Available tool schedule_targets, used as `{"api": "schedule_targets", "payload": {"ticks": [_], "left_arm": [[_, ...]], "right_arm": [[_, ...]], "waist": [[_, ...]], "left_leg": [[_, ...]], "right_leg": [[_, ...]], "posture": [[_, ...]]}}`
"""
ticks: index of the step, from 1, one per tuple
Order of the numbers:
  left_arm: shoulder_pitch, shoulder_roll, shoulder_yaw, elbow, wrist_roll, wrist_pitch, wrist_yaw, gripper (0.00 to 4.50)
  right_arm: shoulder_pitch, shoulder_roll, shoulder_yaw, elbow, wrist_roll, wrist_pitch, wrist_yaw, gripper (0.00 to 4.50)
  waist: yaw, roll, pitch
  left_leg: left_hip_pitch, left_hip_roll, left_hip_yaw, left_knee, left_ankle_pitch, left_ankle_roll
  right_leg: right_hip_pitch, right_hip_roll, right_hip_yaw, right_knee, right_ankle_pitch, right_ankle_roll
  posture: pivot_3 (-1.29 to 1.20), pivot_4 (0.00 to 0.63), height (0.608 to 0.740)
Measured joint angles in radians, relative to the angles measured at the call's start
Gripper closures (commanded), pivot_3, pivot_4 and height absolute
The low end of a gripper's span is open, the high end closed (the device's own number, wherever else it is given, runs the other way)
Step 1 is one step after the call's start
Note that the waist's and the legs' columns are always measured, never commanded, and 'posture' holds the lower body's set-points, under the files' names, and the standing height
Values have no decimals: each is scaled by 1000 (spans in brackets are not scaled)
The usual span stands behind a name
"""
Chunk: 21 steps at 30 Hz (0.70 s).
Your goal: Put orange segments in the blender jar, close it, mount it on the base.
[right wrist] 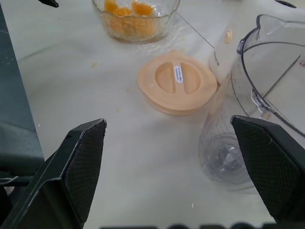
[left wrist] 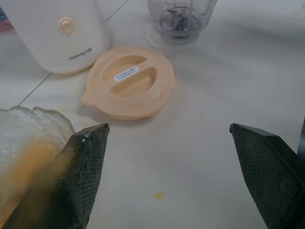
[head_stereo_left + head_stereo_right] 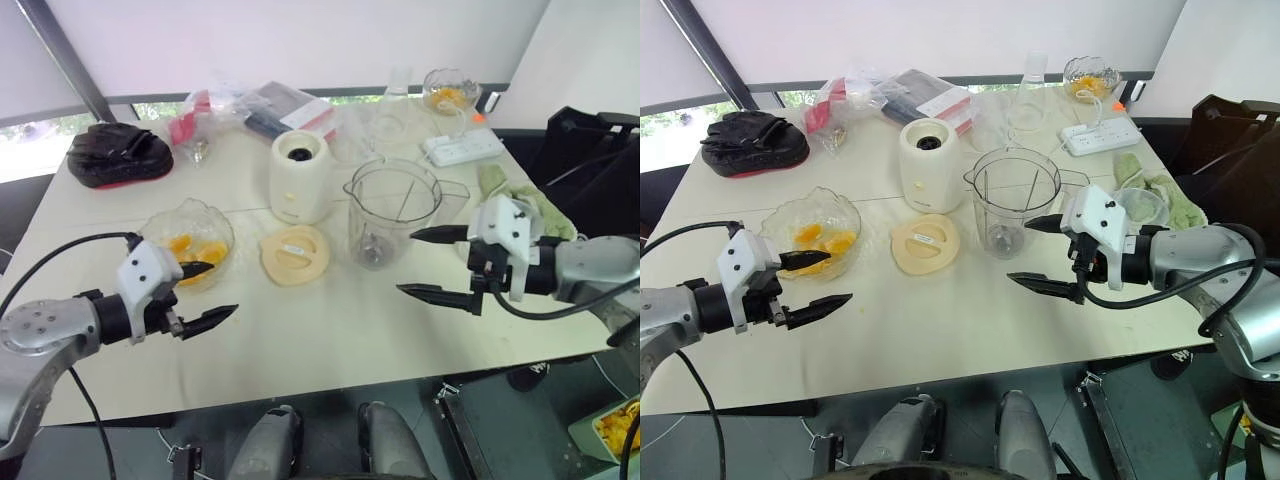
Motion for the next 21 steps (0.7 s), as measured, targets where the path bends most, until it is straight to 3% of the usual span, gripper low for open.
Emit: {"api": "schedule_targets", "payload": {"ticks": [4,10,15,21], "left_arm": [[-67,66,-1,96,2,-7,-61,275],[-329,194,-79,425,62,-84,-242,275],[-640,174,-294,814,197,-193,-429,275],[-943,23,-481,1288,404,-386,-533,275]], "right_arm": [[-1,18,7,-9,0,4,-15,102],[8,66,23,-48,-1,5,-62,102],[36,102,41,-71,-8,5,-111,102],[79,119,40,-116,-12,6,-165,102]], "waist": [[1,0,0],[-2,0,1],[-1,0,1],[-2,-1,1]], "left_leg": [[0,0,0,0,0,0],[-1,0,0,0,0,0],[-4,-1,0,0,2,-2],[-8,-2,0,3,3,-5]], "right_leg": [[0,0,0,0,0,-1],[-1,0,-1,0,2,1],[-5,2,-2,1,2,2],[-7,2,-4,2,3,2]], "posture": [[0,150,740],[0,150,740],[0,150,740],[0,150,740]]}}
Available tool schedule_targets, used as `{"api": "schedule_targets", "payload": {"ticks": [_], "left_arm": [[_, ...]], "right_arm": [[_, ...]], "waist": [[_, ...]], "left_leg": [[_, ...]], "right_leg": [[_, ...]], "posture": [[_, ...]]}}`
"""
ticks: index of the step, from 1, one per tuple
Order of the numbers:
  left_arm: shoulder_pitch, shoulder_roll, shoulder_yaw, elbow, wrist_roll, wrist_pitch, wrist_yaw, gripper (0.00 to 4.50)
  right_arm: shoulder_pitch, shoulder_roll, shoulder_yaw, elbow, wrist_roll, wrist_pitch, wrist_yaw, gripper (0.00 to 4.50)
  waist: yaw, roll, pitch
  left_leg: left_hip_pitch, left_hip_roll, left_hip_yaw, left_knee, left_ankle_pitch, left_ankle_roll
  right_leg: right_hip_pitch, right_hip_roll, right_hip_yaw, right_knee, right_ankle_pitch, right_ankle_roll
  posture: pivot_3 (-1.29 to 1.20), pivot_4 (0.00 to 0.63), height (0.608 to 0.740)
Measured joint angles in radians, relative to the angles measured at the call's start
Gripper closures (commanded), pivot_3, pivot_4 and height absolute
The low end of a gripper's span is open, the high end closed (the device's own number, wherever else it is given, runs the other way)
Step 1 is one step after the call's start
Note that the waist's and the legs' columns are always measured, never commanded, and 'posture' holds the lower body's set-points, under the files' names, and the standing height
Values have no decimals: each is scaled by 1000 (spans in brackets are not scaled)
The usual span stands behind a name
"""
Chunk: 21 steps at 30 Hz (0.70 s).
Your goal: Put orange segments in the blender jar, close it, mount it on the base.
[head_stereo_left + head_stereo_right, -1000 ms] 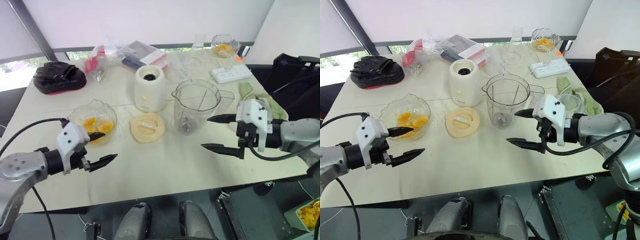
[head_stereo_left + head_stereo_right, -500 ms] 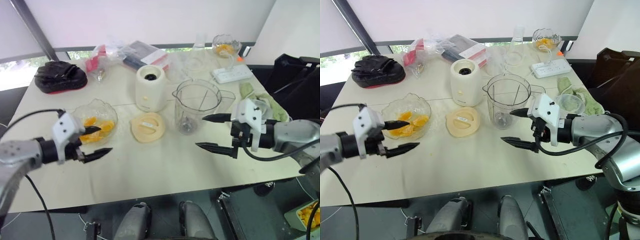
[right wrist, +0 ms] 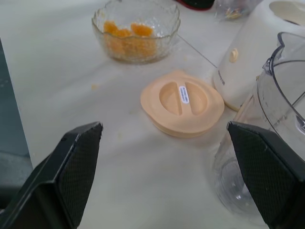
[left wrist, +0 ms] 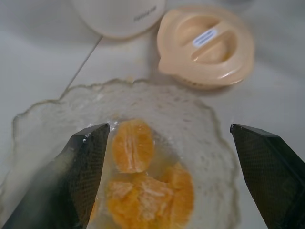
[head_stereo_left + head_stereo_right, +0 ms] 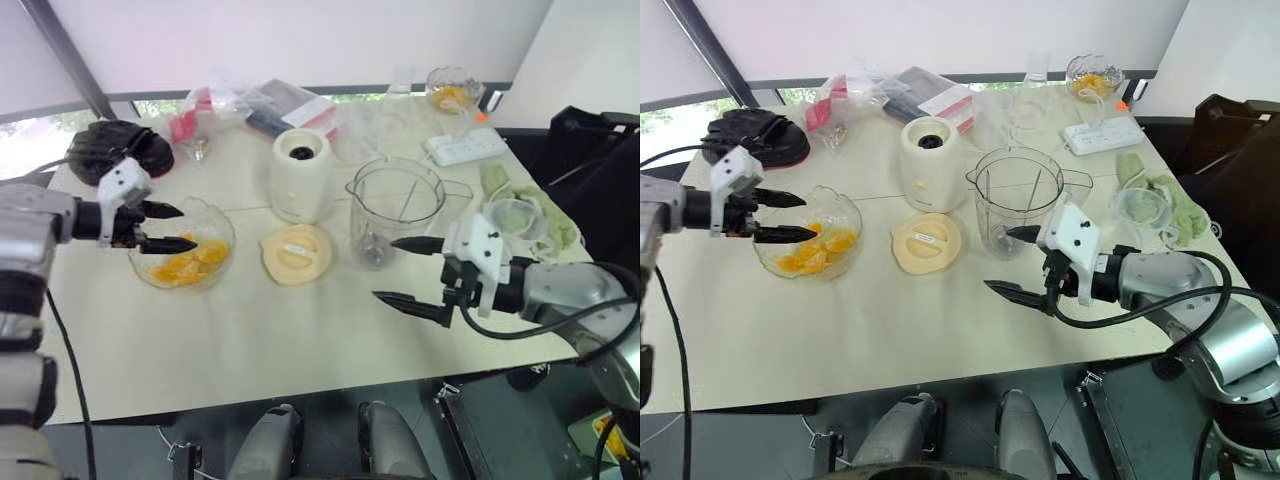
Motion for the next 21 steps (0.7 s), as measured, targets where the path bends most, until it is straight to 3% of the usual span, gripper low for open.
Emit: {"api": "schedule_targets", "payload": {"ticks": [3,8,21], "left_arm": [[-93,-97,-46,224,96,-115,19,275],[-131,-161,-70,415,200,-249,82,275],[-147,-230,-48,565,305,-341,290,275]], "right_arm": [[40,8,-13,-35,3,13,-34,102],[72,11,-33,-73,13,36,-72,102],[89,11,-62,-98,31,57,-107,102]], "waist": [[0,-1,0],[-6,-5,0],[1,-7,-1]], "left_leg": [[-4,0,0,1,0,0],[-6,-1,2,2,0,0],[-6,-1,2,4,0,0]], "right_leg": [[-4,0,0,1,1,1],[-12,-2,0,10,1,2],[-11,-2,0,12,1,2]], "posture": [[0,150,740],[0,150,740],[0,150,740]]}}
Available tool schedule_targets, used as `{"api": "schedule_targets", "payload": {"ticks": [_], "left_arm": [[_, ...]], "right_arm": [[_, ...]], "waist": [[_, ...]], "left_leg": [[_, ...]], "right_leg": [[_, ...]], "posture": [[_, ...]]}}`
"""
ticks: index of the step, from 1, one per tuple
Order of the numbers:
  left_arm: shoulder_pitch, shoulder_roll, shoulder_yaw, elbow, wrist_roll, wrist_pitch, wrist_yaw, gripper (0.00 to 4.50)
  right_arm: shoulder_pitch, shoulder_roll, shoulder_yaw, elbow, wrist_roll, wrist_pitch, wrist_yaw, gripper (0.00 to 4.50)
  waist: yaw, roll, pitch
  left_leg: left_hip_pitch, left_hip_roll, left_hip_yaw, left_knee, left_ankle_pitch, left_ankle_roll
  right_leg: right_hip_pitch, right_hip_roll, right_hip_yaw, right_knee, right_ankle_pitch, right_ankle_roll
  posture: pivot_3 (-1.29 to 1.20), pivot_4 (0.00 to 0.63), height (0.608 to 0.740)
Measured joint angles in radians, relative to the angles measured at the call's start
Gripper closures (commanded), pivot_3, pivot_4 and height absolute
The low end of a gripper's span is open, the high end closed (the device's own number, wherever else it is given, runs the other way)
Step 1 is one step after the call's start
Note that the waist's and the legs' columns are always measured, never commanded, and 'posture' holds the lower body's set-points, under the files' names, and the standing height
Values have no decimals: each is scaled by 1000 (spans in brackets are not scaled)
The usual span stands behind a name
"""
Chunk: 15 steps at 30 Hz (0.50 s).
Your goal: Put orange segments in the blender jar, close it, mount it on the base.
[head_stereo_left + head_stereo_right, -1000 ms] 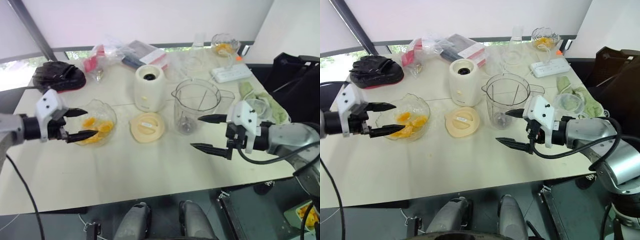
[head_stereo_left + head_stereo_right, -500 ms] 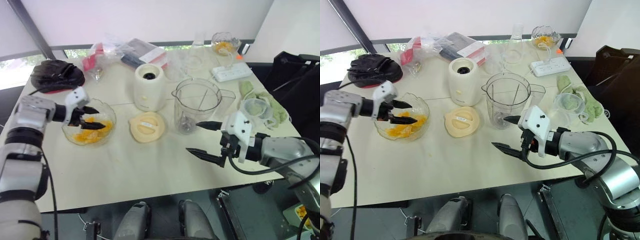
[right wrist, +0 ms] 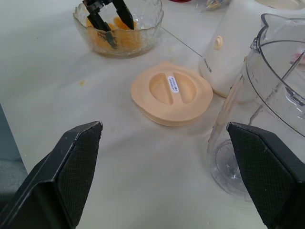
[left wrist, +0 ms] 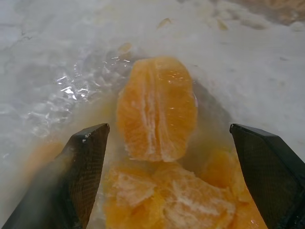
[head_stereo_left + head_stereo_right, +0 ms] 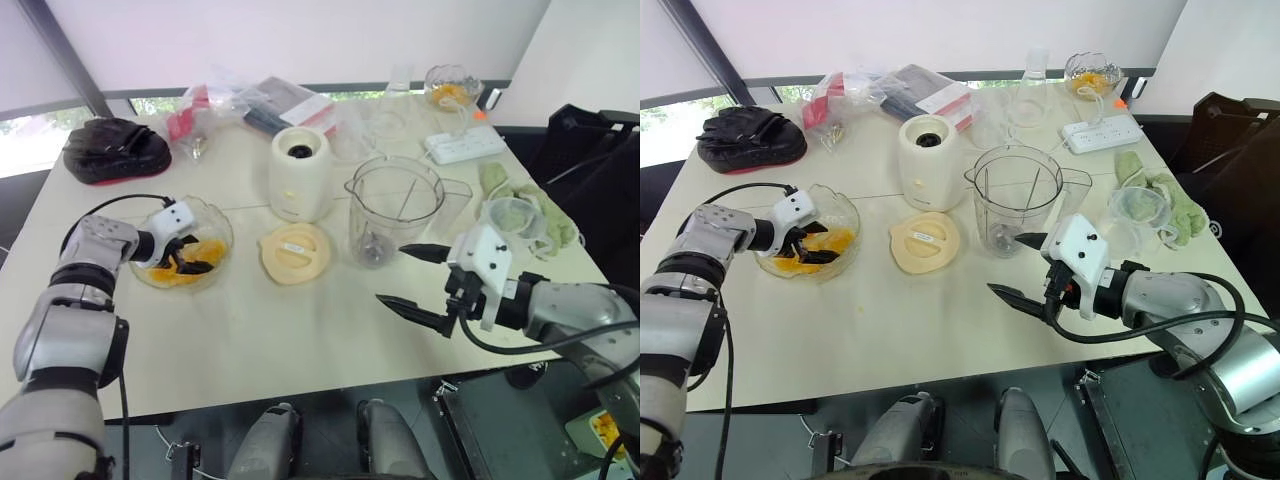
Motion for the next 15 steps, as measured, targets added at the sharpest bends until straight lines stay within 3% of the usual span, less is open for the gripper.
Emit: {"api": "schedule_targets", "payload": {"ticks": [11,14,15], "left_arm": [[1,-30,31,7,11,0,77,275],[6,-30,28,7,22,-2,82,1045],[10,-30,26,7,33,-5,84,1534]], "right_arm": [[-12,0,1,0,0,0,-1,102],[-14,0,1,0,-1,0,-2,0],[-15,0,1,0,-1,0,-2,0]], "waist": [[-1,-1,0],[-1,-1,0],[-1,-1,0]], "left_leg": [[0,0,0,0,0,0],[0,0,0,1,0,0],[0,0,0,1,0,0]], "right_leg": [[0,0,0,1,0,0],[0,0,0,1,0,0],[0,0,0,1,0,0]], "posture": [[0,150,740],[0,150,740],[0,150,740]]}}
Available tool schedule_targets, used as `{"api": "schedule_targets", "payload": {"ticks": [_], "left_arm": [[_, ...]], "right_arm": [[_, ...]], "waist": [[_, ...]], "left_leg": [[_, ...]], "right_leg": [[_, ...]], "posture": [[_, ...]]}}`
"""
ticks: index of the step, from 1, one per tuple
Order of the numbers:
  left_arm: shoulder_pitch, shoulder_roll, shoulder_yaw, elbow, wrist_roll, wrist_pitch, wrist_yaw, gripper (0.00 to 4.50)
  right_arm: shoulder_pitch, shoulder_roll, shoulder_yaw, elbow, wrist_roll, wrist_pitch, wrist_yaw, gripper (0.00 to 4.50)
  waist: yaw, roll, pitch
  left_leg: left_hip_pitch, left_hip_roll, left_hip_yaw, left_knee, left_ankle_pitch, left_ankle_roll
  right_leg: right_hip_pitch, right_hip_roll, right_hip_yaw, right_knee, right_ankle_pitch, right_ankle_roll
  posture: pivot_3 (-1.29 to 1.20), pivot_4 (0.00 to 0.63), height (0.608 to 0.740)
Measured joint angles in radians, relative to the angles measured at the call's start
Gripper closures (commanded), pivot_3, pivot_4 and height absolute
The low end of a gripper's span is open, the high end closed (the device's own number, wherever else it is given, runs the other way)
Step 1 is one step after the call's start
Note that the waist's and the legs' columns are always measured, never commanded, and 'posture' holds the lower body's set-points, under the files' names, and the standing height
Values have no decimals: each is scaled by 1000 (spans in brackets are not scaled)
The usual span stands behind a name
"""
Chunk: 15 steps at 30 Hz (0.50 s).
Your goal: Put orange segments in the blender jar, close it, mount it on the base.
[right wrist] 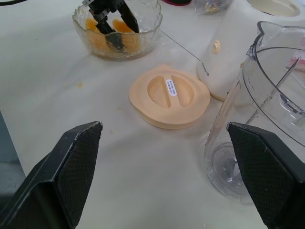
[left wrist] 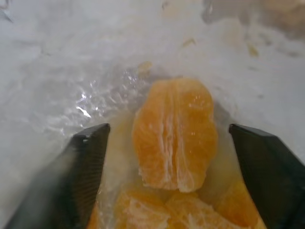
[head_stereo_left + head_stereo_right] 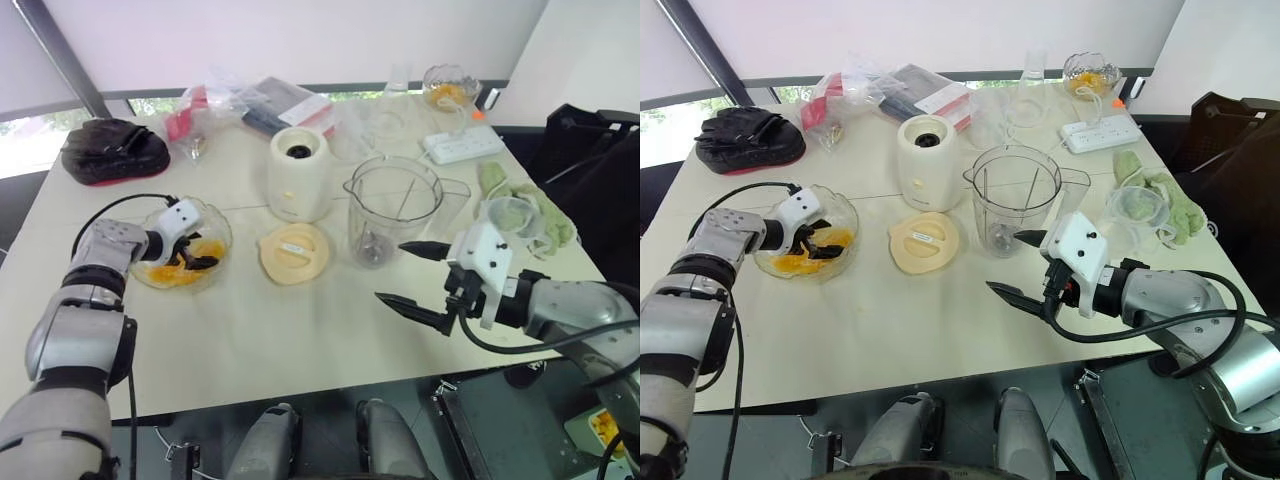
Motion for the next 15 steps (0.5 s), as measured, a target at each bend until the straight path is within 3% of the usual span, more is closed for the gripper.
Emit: {"api": "schedule_targets", "payload": {"ticks": [5,15], "left_arm": [[18,-3,4,-1,6,-1,5,4117],[27,-4,20,-4,1,0,21,4117]], "right_arm": [[-2,0,2,0,0,0,0,0],[-15,0,12,1,-1,0,2,0]], "waist": [[0,0,0],[0,0,-1]], "left_leg": [[0,0,0,1,0,0],[0,0,0,10,-3,5]], "right_leg": [[0,0,0,0,0,0],[4,0,0,2,0,0]], "posture": [[0,150,740],[0,150,740]]}}
